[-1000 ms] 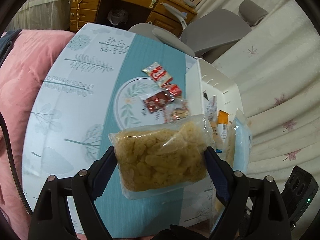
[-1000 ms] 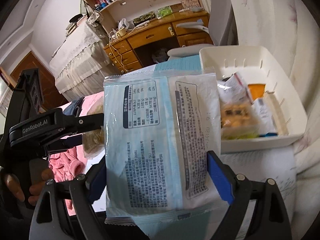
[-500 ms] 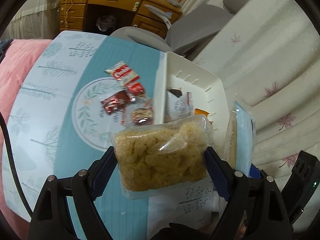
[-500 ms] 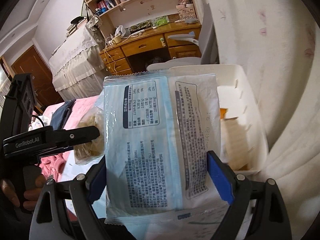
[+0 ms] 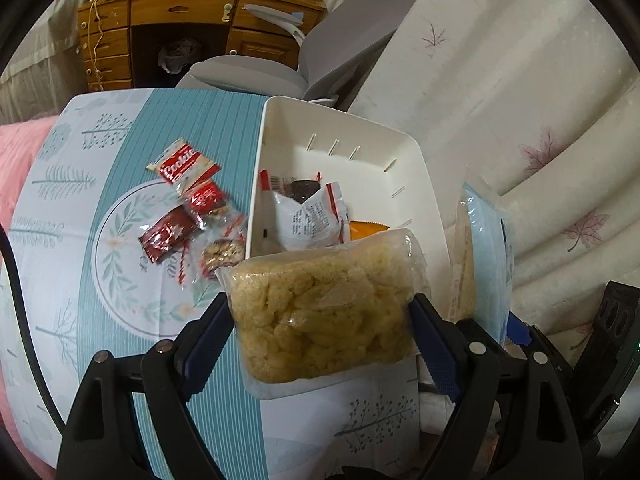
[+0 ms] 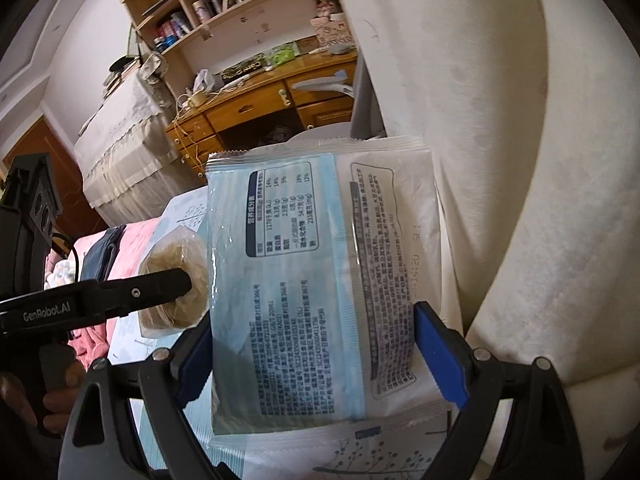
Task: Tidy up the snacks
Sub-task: 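Lower both bags into the white tray and open both tools, then move both open tools back to the remaining snacks on the table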
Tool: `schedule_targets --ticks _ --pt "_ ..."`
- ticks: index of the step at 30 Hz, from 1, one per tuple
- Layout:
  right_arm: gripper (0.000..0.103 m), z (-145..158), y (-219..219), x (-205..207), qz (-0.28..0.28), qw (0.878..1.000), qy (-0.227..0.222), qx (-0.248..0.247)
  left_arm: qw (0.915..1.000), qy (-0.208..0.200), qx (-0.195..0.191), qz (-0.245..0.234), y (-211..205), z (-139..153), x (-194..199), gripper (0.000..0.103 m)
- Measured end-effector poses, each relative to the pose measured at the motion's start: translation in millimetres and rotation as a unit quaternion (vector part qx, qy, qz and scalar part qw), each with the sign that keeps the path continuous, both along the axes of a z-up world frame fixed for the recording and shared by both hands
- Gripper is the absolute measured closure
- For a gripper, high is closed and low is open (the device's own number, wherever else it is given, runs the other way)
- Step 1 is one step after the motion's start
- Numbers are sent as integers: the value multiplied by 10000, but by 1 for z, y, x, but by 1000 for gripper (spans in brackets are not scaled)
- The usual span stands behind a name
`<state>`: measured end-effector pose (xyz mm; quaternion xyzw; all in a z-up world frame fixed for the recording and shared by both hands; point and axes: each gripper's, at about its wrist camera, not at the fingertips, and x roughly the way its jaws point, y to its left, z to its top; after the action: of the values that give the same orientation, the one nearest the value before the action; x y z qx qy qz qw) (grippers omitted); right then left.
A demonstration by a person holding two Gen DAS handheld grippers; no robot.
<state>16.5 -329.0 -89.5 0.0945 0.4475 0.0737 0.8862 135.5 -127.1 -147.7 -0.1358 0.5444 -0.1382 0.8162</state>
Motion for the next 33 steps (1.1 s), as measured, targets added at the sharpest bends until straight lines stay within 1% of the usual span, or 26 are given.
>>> schedule_targets --ticks 4,8,11,15,23,26,33 --pt "11 -7 -6 4 -50 9999 60 95 10000 -10 3 -75 -6 -1 6 15" --pt "10 -14 -13 9 -222 9995 178 136 9998 114 -140 -13 -6 -8 9 8" --pt "7 -17 -16 11 -345 9990 230 143 9998 115 -180 32 -4 -9 9 4" --pt "5 -18 -19 12 -412 9987 222 186 9998 120 -123 43 -2 -8 8 4" --pt "4 -21 -13 11 -390 9981 366 292 9996 162 -215 123 10 -8 -4 4" --pt "4 -24 -6 9 -396 9975 458 362 9993 200 -244 193 16 -10 -10 4" --pt "4 -33 9 3 -440 9948 696 596 9986 386 -164 312 43 -22 -29 4"
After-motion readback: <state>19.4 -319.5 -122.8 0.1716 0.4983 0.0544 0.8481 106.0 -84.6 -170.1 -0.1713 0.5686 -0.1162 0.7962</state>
